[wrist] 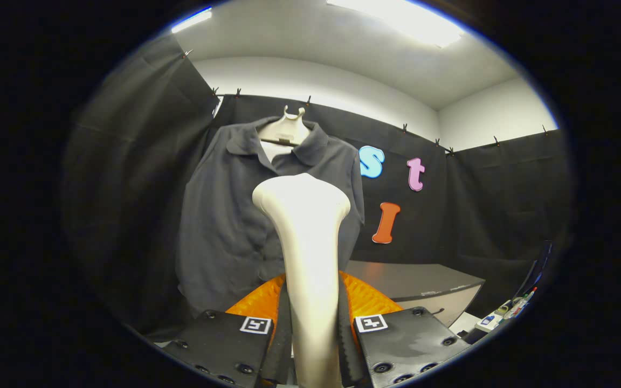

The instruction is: Iron the clothes twice with a garment steamer, once on the left side and once on the right side.

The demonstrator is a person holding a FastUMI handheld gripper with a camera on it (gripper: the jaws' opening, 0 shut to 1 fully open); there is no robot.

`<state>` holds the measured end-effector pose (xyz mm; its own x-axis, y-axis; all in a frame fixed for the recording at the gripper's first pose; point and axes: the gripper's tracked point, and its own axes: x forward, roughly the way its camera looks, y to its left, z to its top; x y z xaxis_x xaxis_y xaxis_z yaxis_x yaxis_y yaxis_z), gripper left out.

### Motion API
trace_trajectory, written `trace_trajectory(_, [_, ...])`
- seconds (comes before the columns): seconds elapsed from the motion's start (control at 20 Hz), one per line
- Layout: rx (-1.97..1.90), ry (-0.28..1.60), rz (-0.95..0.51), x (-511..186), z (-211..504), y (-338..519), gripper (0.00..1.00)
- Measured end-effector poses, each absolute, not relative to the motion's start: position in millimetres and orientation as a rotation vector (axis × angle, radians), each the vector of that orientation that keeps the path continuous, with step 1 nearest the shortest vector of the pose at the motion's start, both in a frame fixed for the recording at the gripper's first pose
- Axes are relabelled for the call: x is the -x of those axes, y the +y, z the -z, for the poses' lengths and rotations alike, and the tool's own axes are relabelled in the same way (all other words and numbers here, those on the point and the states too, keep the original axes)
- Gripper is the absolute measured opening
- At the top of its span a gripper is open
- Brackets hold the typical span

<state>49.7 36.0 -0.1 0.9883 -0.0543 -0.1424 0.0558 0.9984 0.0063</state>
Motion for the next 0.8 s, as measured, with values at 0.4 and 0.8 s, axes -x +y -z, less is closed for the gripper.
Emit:
trace_trajectory(0.4, [-0.061, 0.024, -0.058, -78, -81, 91, 0.43])
trace_trajectory(0.8, [-0.061, 0.026, -0.046, -133, -81, 103, 0.43])
